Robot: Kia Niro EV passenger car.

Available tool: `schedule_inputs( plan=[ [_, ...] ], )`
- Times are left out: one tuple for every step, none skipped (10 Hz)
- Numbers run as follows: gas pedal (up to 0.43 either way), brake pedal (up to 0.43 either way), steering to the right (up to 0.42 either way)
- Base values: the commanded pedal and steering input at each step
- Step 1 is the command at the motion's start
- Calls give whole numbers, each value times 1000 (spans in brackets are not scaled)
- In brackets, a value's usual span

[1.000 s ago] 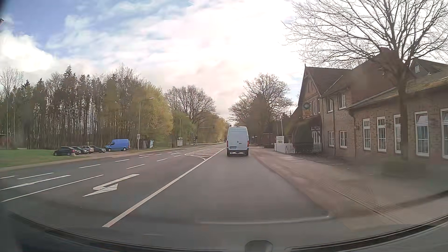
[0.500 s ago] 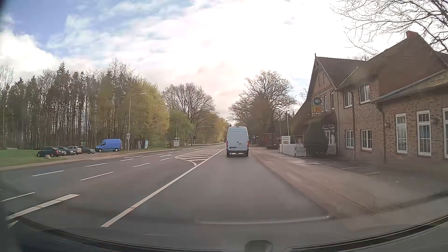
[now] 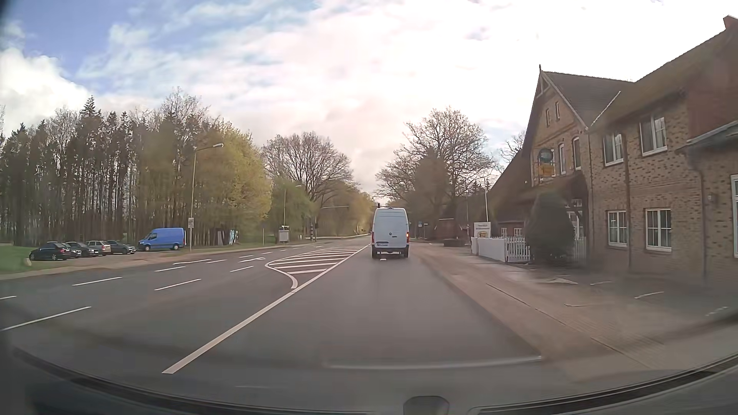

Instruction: Follow the waypoints while adhering to traffic rules and regulations

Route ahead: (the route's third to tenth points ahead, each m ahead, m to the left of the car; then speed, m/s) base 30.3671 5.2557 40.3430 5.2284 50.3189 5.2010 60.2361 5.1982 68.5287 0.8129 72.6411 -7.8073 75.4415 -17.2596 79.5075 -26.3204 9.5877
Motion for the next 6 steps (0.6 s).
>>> schedule_inputs(
  plan=[
    [87,0,-1],
    [87,0,-1],
    [87,0,-1],
    [87,0,-1],
    [87,0,-1],
    [87,0,-1]
  ],
)
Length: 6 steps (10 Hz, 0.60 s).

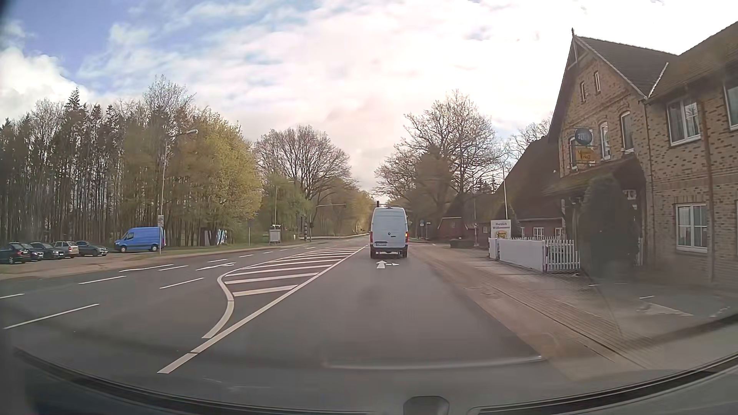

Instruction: Follow the waypoints while adhering to traffic rules and regulations

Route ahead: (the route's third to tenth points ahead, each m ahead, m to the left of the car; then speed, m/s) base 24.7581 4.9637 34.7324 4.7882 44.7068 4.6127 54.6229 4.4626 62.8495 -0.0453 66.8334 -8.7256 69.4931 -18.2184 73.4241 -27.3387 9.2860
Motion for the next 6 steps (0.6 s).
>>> schedule_inputs(
  plan=[
    [87,0,-2],
    [87,0,-2],
    [87,0,-3],
    [79,0,-3],
    [79,0,-3],
    [79,6,-3]
  ],
)
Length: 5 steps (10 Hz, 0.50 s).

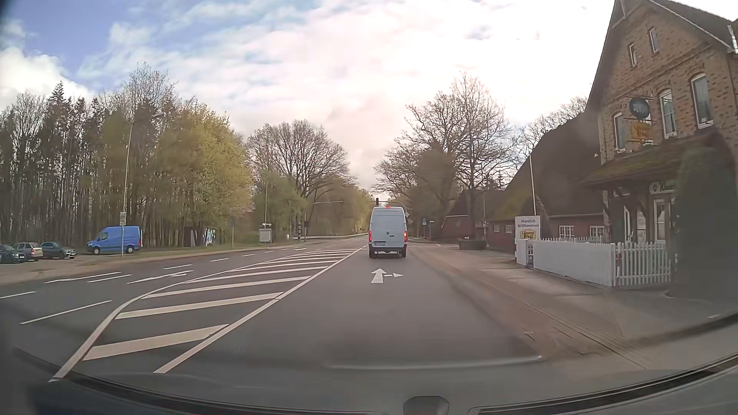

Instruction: Follow the waypoints while adhering to traffic rules and regulations

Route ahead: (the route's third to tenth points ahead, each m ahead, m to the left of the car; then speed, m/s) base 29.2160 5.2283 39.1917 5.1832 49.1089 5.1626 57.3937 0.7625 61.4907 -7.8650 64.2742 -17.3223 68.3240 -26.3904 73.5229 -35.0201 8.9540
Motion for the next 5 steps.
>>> schedule_inputs(
  plan=[
    [79,0,-3],
    [118,0,-3],
    [150,0,-3],
    [150,0,-3],
    [150,0,-3]
  ],
)
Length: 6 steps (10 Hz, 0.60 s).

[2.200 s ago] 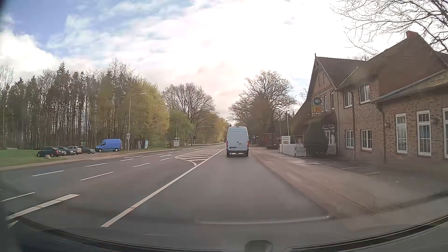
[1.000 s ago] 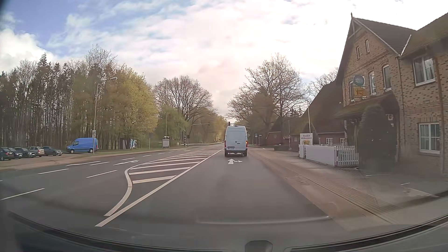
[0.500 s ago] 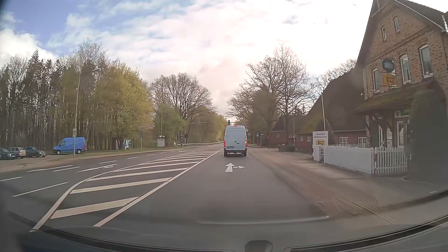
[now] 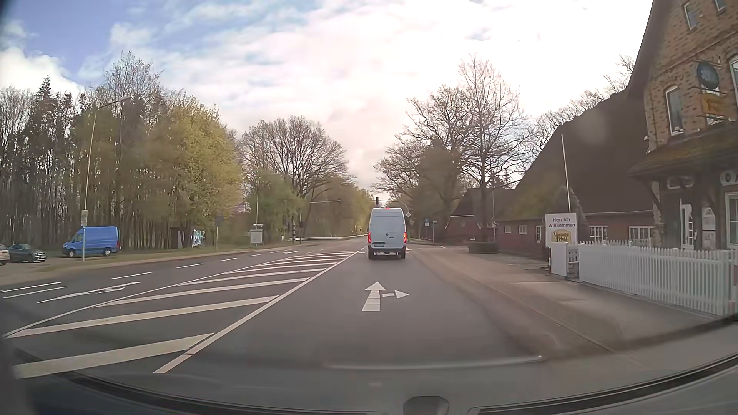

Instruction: Follow the waypoints while adhering to traffic rules and regulations

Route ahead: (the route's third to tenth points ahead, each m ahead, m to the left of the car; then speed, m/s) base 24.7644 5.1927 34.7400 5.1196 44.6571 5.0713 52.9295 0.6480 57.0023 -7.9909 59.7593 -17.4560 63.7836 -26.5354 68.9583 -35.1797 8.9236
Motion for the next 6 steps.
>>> schedule_inputs(
  plan=[
    [150,0,-3],
    [150,0,-3],
    [150,0,-2],
    [150,0,-2],
    [150,0,-2],
    [150,0,-3]
  ],
)
